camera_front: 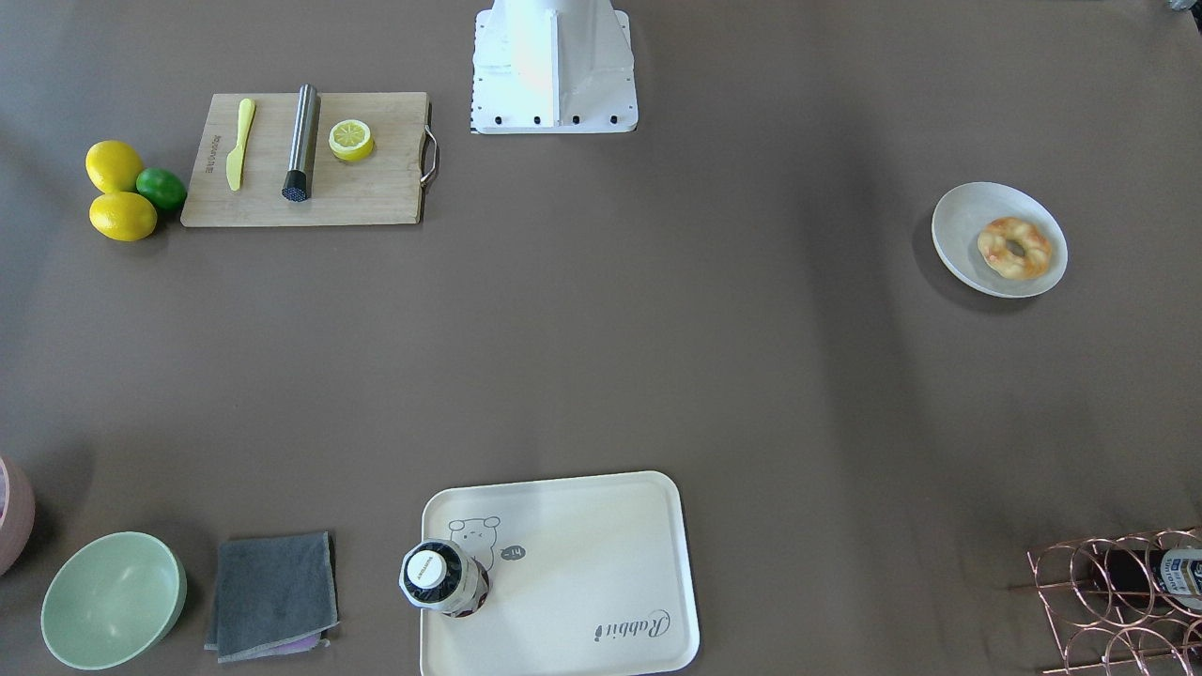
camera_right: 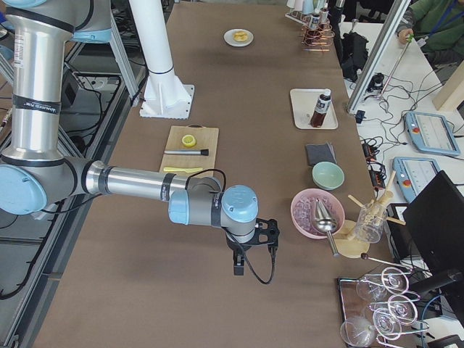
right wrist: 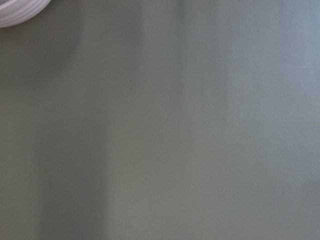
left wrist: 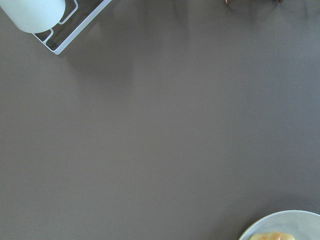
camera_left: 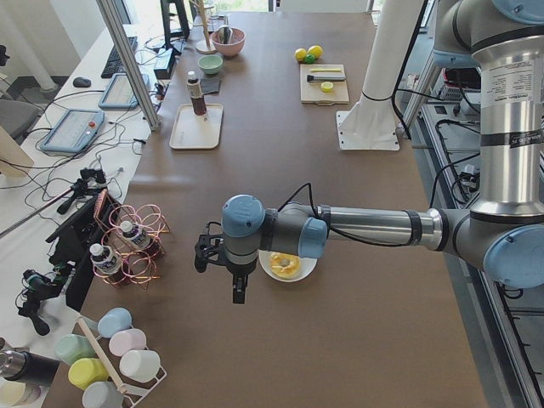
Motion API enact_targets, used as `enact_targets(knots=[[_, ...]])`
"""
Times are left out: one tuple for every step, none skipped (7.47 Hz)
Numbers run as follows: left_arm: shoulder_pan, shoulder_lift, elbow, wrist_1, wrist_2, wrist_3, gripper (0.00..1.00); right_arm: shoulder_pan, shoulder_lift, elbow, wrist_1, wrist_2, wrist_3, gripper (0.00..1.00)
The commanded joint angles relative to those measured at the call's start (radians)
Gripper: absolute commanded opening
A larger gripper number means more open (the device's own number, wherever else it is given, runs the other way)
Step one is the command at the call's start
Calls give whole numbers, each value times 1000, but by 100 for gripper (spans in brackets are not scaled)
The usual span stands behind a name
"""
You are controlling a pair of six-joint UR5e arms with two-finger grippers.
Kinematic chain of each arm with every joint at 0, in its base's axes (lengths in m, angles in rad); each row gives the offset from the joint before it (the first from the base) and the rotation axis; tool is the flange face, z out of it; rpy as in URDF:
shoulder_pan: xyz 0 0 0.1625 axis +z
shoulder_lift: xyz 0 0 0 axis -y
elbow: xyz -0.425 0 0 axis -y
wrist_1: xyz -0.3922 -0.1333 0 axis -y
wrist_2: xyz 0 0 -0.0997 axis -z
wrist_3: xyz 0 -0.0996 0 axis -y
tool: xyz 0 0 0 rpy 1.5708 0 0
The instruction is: Place donut on tray
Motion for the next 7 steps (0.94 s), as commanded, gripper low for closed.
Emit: enact_targets(knots=[[2, -3, 2, -2, 0, 2, 99, 0, 0, 0, 0, 0, 0, 99], [2, -3, -1, -3, 0, 2, 99, 0, -1, 0, 0, 0, 0, 99], [0, -3, -6, -3, -2, 2, 99, 0, -1, 0, 0, 0, 0, 99], [0, -12, -4, -21, -2, 2, 99, 0, -1, 0, 0, 0, 0, 99], [0, -12, -3, -78, 0, 2, 99, 0, -3, 5, 0, -2, 0, 99], [0, -14, -1, -109, 0, -2, 99, 0, -3, 5, 0, -2, 0, 99], [0, -17, -4, -109, 0, -2, 99, 0, -3, 5, 0, -2, 0, 99]])
